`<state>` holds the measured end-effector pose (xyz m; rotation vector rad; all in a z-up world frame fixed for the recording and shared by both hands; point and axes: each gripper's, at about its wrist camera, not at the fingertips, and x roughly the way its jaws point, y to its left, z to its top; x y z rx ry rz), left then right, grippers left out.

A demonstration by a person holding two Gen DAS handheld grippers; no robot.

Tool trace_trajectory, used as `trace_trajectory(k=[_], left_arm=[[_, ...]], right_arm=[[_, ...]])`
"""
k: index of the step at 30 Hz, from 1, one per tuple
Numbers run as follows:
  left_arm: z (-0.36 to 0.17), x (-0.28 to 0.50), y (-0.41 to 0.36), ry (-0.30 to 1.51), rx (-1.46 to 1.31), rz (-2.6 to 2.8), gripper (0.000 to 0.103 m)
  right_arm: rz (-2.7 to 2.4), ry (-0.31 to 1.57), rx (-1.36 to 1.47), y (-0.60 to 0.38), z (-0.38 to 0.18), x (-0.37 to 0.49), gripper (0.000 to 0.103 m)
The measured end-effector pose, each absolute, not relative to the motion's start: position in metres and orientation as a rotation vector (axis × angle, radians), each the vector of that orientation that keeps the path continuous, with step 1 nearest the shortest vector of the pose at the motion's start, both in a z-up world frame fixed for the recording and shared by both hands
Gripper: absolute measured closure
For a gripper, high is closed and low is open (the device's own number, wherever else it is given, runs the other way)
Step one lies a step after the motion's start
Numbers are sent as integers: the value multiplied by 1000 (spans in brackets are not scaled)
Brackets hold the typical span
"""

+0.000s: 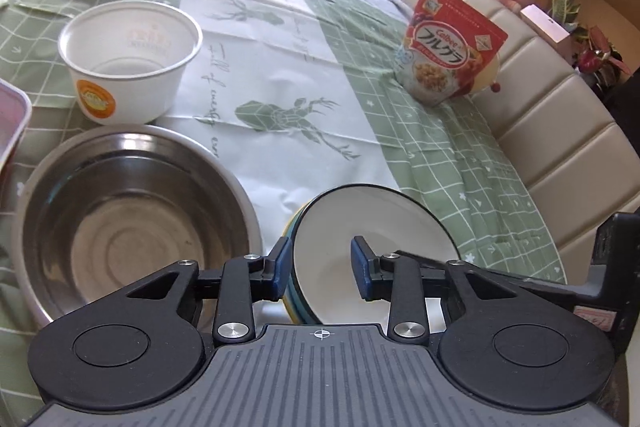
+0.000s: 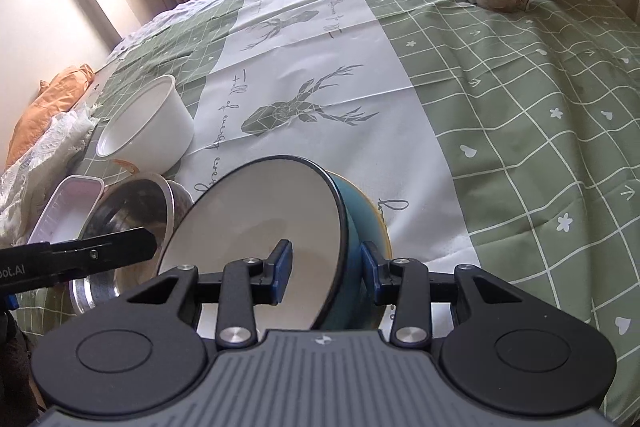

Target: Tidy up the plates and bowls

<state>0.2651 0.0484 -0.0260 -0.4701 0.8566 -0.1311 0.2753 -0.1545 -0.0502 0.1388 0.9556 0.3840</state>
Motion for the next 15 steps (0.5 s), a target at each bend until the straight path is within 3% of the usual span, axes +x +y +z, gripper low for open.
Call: trace_trajectory(k=[6,8,15], left_arm=[[-46,267,47,935,-454,-116,71],[-53,268,50,955,-473,-111,76],[-58,272,54,955,-543,-130,76]], right_arm=[[381,943,114,-155,-52,269,65],[383,938,124,-158,-52,267,67],[381,904,129,-165,-50,260,68]])
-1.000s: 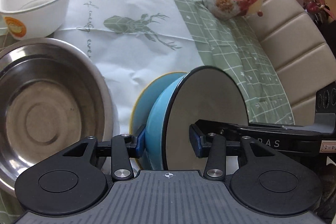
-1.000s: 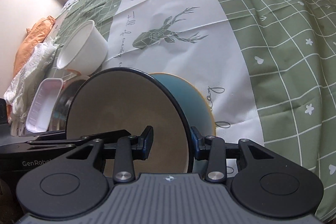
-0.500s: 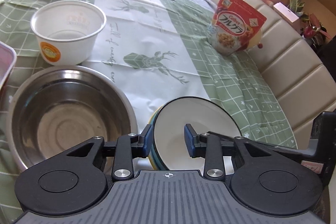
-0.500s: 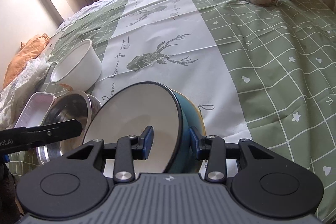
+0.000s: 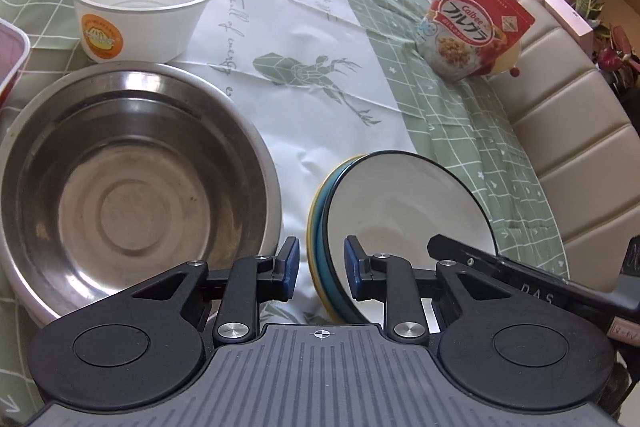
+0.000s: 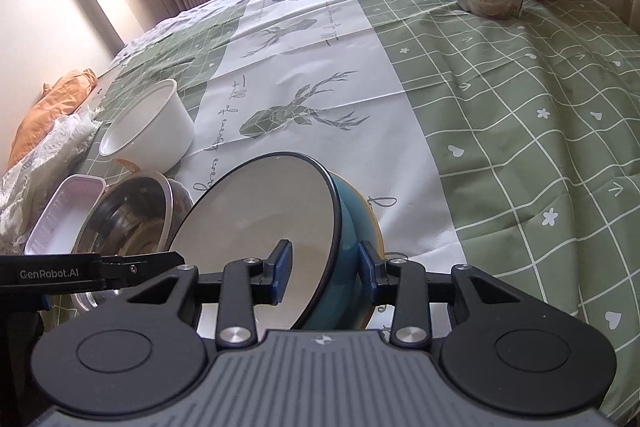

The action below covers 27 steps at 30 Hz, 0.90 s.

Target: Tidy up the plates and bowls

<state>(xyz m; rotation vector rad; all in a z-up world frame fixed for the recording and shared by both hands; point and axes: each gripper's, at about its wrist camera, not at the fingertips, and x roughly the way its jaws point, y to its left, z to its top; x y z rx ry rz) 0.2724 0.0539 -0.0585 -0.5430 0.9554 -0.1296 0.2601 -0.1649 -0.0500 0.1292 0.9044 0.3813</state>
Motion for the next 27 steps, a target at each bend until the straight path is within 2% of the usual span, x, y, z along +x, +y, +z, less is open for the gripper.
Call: trace_trajectory(k=[4,7,10,16,23,27], left_arm=[[-60,281,45,972,-510,-126,76],[-64,287,42,987,-499,-112,76],[-66,291,40,989,-494,-102,76],[-72,299,34,1001,-494,-96,74],[-71,303,34,971,-502,-90,74],[-65,303,25,944,-430,-88,68]], right_arm=[[370,862,121,-170,-44,258,67],[352,860,110,-174,-46,260,59],[345,920,138,-182,-61,269,58],[508,1075,366,-189,-96,285,57],[497,1031,309,-177,-98,289,56],[490,1000,270,-171,-96,296,56]])
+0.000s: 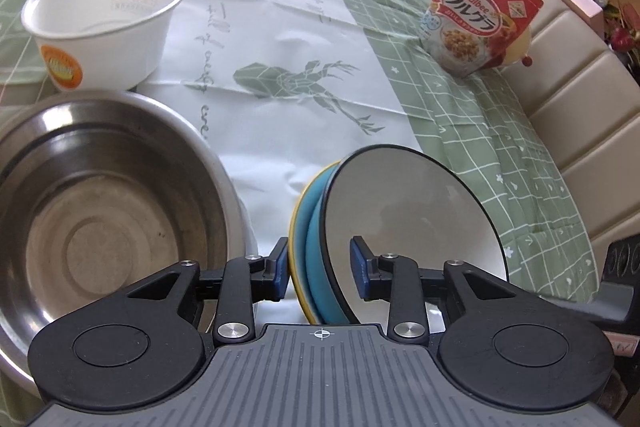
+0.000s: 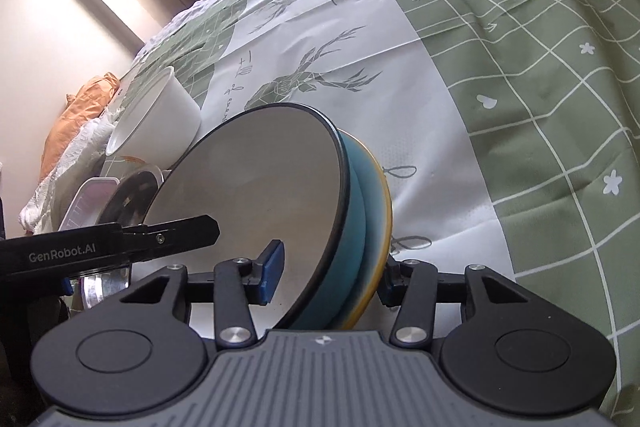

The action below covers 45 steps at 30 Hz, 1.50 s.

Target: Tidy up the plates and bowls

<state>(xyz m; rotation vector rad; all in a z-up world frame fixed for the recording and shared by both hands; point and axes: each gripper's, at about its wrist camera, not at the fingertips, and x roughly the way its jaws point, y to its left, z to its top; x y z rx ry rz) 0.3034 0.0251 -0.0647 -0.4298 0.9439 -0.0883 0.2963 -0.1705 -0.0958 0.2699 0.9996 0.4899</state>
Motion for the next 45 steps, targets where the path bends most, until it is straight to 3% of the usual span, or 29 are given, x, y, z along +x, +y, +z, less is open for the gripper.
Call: trace_trajectory(k=[15,23,30,36,42,45], left_arm=[[-68,307,39,951,-494,-87,72],[-56,288,66,897,-597,-113,73],[-31,275,135,729,-730,-39,73],[-22,278,213,641,-792,114,73],[-34,312,271,741,-803,211,73],[-38,328,282,753,-772,231,73]], right_arm=[[453,988,204,-159,-98,298,56],[364,893,89,-157,-52,286,55],[338,826,-30,-117,-4,292,45],[406,896,-57,-53,15,322,40],[476,975,-8,13,16,368,36],[468,982,-4,44,10,390,26]])
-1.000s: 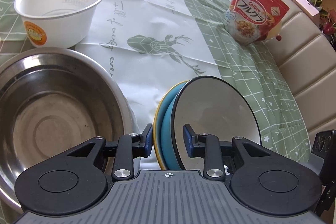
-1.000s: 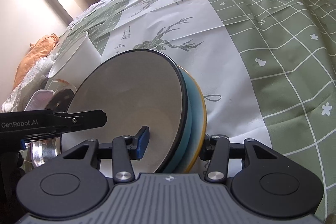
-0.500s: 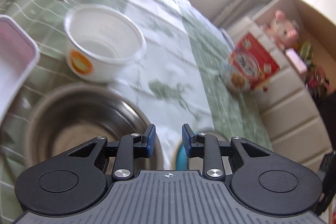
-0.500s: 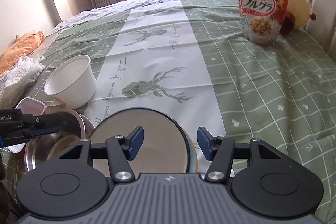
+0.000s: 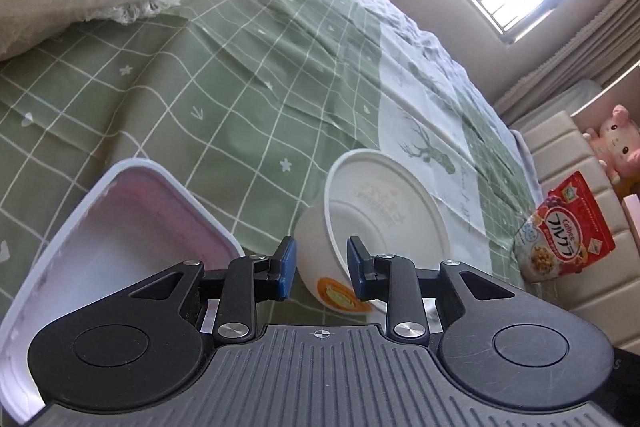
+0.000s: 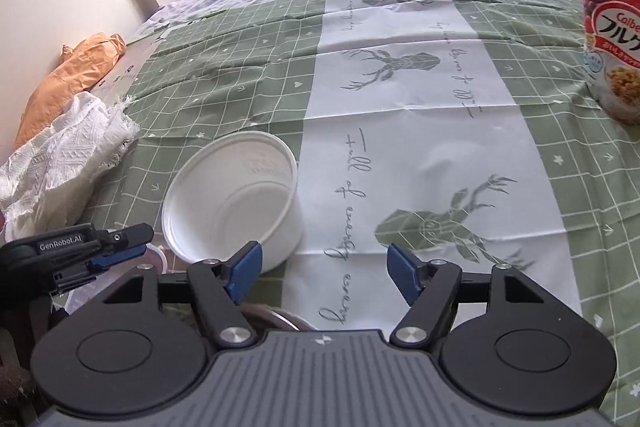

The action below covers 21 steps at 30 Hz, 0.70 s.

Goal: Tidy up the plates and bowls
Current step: 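Reach both grippers to the white plastic bowl rim and grasp it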

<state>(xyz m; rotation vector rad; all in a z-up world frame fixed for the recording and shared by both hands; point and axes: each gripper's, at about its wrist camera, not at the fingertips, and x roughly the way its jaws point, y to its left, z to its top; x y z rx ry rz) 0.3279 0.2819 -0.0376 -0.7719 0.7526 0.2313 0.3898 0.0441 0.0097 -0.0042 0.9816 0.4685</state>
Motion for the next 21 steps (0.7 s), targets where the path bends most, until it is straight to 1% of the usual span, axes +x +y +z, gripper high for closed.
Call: trace_trajectory(k=[1,5,9,14,15,17,19,21], left_arm=[[-40,334,284,758,-770,237,73],[-57,355,286,754,-833,225,73],[-71,376,279,786,-818,191,71],[-86,391,276,821,-803,172,71],[-89,393,276,826,-803,169,71],[-94,395,275,832,-802,166,71],[-94,394,275,825,-804,168,72],[-86,389,273,806,-791,161,72]], right_arm=[[466,985,3,53,6,397,22],[483,1040,-8,87,-14,419,22],[443,1091,-46,110,-38,436,23],[421,1212,5,118,-72,462,48],[419,1240,18,117,-79,465,50],[408,1273,27,116,-88,466,58],[409,1271,28,114,-89,464,62],[426,1266,45,108,-81,461,64]])
